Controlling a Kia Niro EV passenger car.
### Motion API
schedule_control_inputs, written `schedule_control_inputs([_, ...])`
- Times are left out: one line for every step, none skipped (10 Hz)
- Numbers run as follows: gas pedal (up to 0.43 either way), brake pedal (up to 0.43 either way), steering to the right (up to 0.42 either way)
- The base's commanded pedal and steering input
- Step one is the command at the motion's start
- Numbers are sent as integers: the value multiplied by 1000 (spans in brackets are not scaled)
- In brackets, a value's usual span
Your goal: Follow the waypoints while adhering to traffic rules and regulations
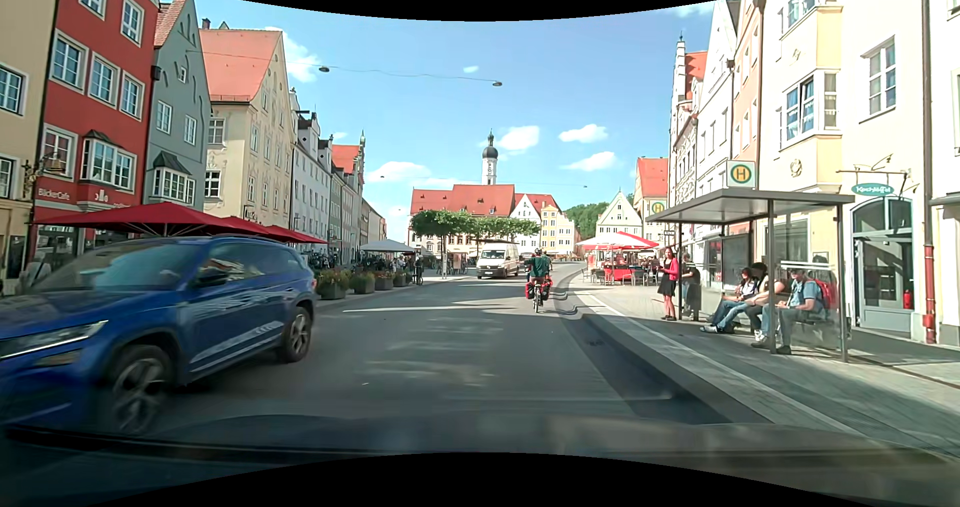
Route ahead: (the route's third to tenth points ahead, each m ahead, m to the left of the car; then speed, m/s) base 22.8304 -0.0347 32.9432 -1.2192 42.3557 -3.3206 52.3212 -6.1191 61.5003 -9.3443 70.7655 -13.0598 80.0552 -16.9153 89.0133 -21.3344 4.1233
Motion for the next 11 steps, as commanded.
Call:
schedule_control_inputs([8, 6, 28])
schedule_control_inputs([0, 6, 28])
schedule_control_inputs([0, 6, 27])
schedule_control_inputs([0, 6, 27])
schedule_control_inputs([0, 6, 27])
schedule_control_inputs([0, 12, 24])
schedule_control_inputs([0, 6, 22])
schedule_control_inputs([0, 6, 22])
schedule_control_inputs([0, 6, 21])
schedule_control_inputs([0, 6, 21])
schedule_control_inputs([0, 6, 21])
